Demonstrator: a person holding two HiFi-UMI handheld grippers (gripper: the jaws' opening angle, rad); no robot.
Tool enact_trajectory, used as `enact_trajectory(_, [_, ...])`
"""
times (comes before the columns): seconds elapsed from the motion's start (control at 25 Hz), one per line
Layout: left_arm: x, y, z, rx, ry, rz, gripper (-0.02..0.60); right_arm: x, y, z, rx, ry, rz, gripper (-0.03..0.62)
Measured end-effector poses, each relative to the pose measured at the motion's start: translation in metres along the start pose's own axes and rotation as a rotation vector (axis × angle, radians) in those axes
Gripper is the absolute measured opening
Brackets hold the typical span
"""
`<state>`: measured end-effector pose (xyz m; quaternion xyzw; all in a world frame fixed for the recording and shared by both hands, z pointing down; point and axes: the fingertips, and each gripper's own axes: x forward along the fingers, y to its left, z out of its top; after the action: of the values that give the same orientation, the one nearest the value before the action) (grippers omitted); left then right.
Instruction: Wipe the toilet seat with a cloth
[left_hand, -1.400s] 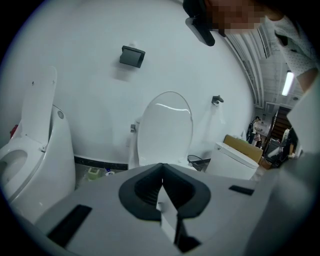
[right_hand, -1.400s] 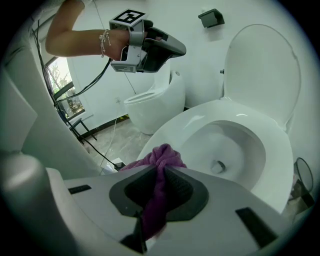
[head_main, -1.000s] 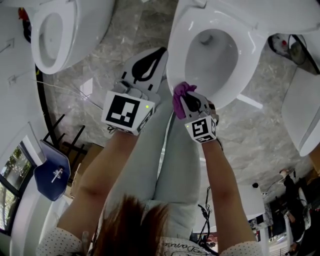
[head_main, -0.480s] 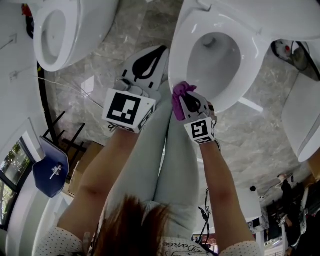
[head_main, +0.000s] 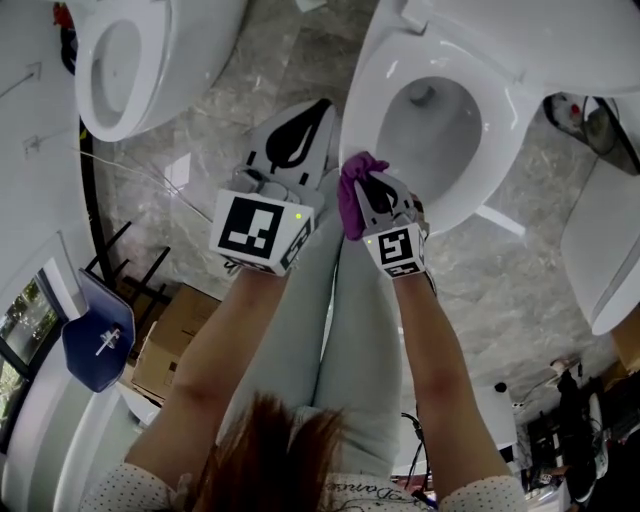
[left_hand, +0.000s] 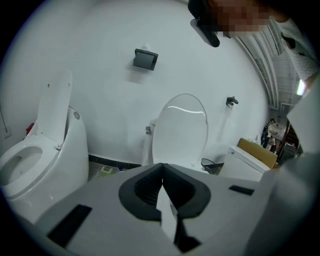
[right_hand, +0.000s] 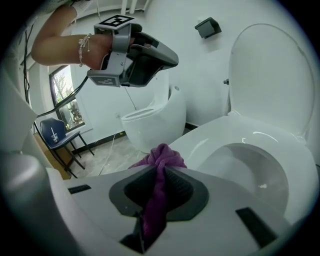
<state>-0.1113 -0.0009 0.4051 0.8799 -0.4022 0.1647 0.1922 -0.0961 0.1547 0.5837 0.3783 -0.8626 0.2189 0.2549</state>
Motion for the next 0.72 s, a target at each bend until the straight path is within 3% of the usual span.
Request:
enact_trajectory(0.36, [-0.007,0.010,-0.007,-0.017,0.009,0.031,0.005,0.012,-0.013,0.016,0.003,-0.014,0.000,0.064])
enact_trajectory(0.72, [-0.001,0.010,-0.004,-0.013,0.001,0.015,0.005,0.017,-0.022,0.021,0.113,-0.050,-0.053,0.065])
